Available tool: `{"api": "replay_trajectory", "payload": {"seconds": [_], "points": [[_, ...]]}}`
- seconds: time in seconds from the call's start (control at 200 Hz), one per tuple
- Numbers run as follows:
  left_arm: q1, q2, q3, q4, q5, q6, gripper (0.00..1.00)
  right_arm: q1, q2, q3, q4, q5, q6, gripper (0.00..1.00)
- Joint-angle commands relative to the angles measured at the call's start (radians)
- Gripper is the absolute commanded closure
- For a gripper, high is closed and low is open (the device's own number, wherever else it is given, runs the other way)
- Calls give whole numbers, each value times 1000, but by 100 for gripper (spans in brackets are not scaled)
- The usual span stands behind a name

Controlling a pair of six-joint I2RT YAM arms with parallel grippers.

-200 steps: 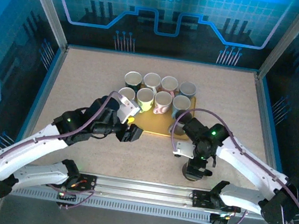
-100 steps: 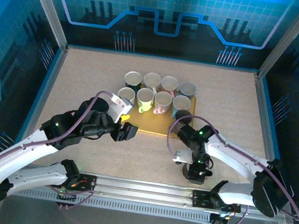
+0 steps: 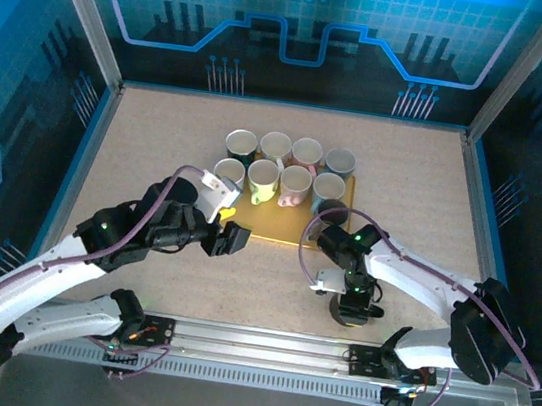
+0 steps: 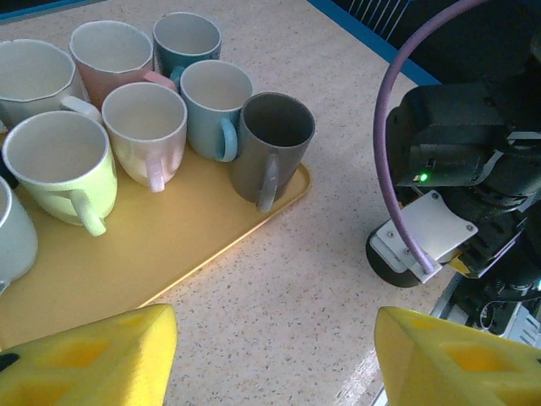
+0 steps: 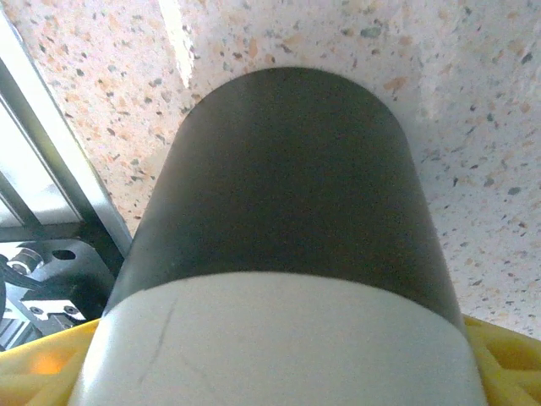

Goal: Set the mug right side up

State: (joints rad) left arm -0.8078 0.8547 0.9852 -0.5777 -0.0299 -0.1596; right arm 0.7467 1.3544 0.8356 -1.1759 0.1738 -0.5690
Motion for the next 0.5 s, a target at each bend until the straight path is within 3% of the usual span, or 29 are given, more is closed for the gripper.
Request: {"api": "replay_trajectory", "payload": {"seconds": [0.0, 0.205, 0.28, 0.36, 0.495], "points": [[7, -24, 1, 8, -23, -14, 36, 15, -7, 101, -55, -83, 5, 79], [7, -53, 75, -68, -73, 1, 36, 135, 26, 317, -214, -167, 60, 100], [9, -64, 109, -112, -102, 6, 36, 153, 33, 412, -215, -228, 97, 100], [12, -73, 142, -157, -124, 10, 36, 152, 15, 493, -130, -286, 168, 100], [31, -84, 165, -205, -141, 3, 36, 95, -68, 519, 184, -404, 405, 100]]}}
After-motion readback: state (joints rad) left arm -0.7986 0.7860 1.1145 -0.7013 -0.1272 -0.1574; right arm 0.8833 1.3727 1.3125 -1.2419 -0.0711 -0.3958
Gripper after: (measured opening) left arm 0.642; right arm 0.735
